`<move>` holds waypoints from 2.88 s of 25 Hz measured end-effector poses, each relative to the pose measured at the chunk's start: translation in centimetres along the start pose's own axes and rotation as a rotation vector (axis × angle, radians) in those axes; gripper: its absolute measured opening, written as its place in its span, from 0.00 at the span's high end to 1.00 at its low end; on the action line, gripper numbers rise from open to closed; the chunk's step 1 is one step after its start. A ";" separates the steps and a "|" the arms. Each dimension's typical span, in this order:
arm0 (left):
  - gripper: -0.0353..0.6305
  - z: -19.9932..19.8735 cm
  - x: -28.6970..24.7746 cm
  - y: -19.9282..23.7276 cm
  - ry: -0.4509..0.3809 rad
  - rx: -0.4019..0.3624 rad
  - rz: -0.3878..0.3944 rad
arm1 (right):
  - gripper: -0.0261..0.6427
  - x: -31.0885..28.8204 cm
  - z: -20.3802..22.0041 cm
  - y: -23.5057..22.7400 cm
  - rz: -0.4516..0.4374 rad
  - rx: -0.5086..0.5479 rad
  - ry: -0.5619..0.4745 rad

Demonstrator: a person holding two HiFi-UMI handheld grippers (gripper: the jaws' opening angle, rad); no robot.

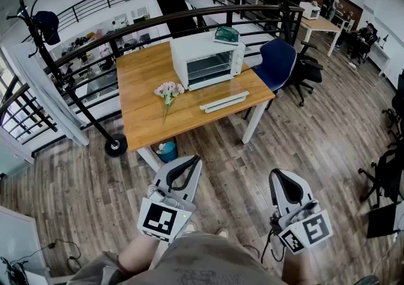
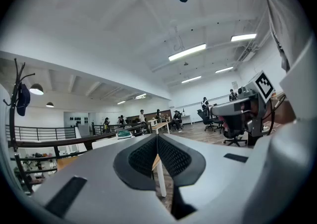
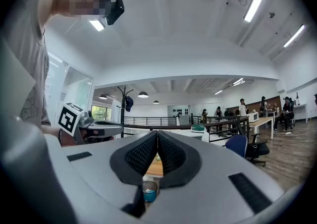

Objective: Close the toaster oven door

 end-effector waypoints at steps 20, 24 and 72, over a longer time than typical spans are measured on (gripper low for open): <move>0.73 0.0 -3.4 -2.9 0.029 -0.011 -0.142 | 0.72 1.9 -0.1 -7.4 0.034 -0.062 -0.081; 0.73 1.0 -4.3 -2.8 0.069 -0.020 -0.152 | 0.72 1.0 1.2 -8.7 0.030 -0.088 -0.052; 0.71 26.3 -25.7 26.7 0.521 0.325 -0.151 | 0.72 -43.0 22.2 -21.9 0.066 -0.030 0.494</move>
Point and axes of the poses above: the fingertips, and each gripper's own axes: x backward along the fingers, y to its left, z out of its underside, the point moved 4 cm from there along x, backward along the fingers, and after that the axes turned 12 degrees about z, right-handed, at the moved point
